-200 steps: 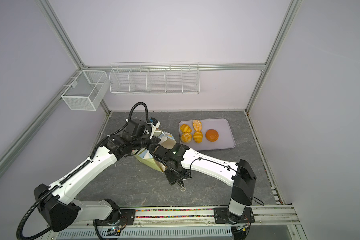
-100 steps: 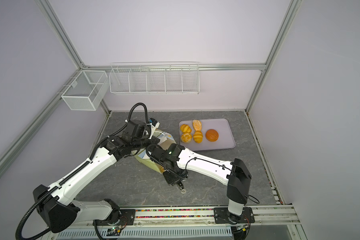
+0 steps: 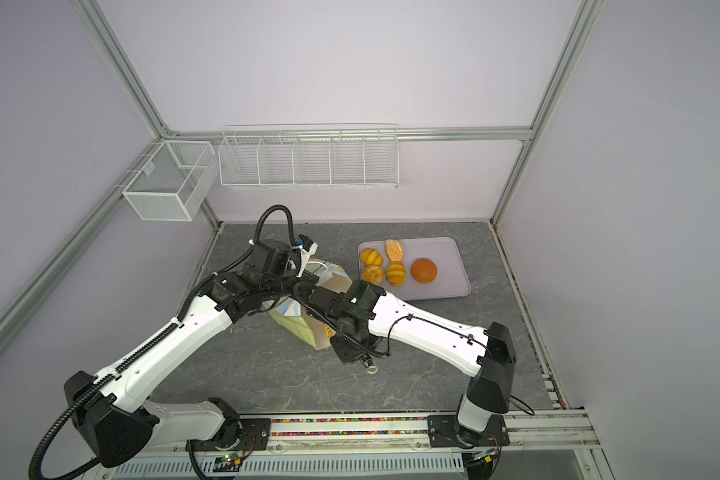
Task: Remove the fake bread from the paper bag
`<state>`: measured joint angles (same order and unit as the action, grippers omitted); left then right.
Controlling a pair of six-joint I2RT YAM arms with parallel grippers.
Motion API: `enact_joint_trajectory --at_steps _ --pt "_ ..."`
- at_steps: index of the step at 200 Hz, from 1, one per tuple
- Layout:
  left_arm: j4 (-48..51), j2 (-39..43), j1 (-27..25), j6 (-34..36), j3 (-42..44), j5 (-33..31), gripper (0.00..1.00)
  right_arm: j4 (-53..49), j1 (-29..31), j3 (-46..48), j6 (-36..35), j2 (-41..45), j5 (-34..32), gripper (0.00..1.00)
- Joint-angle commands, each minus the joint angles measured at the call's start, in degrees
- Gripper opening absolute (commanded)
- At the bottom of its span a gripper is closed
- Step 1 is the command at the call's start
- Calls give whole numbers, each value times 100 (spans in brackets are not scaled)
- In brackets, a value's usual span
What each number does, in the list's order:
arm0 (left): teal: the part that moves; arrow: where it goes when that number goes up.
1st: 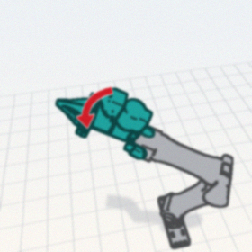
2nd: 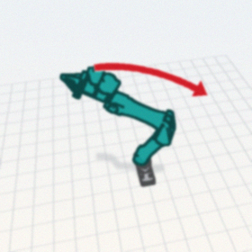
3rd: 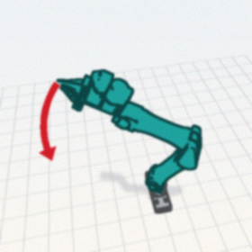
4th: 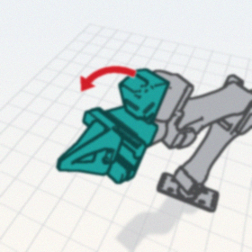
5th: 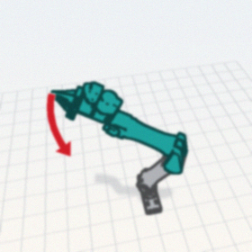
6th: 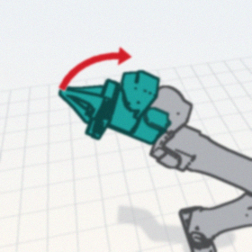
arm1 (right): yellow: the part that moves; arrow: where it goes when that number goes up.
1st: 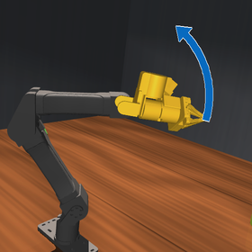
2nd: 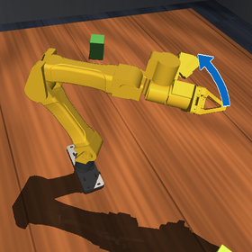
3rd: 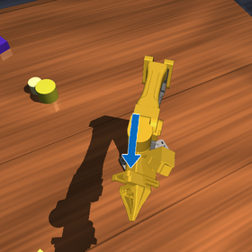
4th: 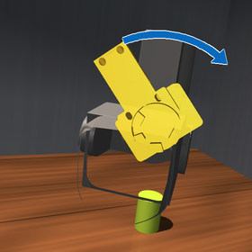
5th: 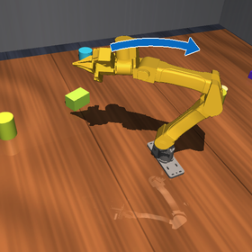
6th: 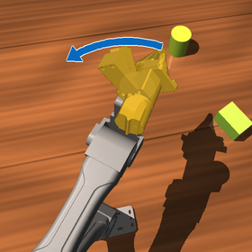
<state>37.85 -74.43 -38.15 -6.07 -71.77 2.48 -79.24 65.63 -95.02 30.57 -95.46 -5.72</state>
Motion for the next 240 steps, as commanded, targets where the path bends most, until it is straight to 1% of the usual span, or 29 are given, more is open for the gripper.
enact_joint_trajectory --at_steps 1,31,57,83,127,163,182,198,217,230,240 --pt "-13 114 -8 -254 -17 -280 0 -7 16 28 -150 374 -257 7" --pt "143 -2 27 -536 -265 -558 0 223 20 318 -290 745 -455 7" --pt "253 -144 95 -712 -457 -621 0 479 15 496 -445 1147 -525 7" --pt "325 -314 191 -889 -602 -644 0 757 19 667 -656 1607 -732 7" --pt "273 -501 242 -991 -747 -678 0 1211 -13 1018 -976 2326 -1226 7" --pt "303 -571 352 -1011 -834 -672 0 1470 -179 1115 -1313 2821 -1815 7" --pt "294 -563 387 -977 -851 -636 0 1638 -617 1193 -1641 3066 -1888 7" --pt "290 -560 396 -961 -864 -570 0 1842 -1265 1283 -1987 3193 -1687 6" --pt "295 -561 396 -949 -877 -491 0 2115 -2058 1425 -2337 3176 -1602 6" --pt "311 -563 396 -925 -884 -460 0 2292 -2629 1512 -2415 3045 -1547 6" --pt "344 -541 396 -906 -910 -454 0 2375 -3075 1561 -2294 2884 -1527 6"
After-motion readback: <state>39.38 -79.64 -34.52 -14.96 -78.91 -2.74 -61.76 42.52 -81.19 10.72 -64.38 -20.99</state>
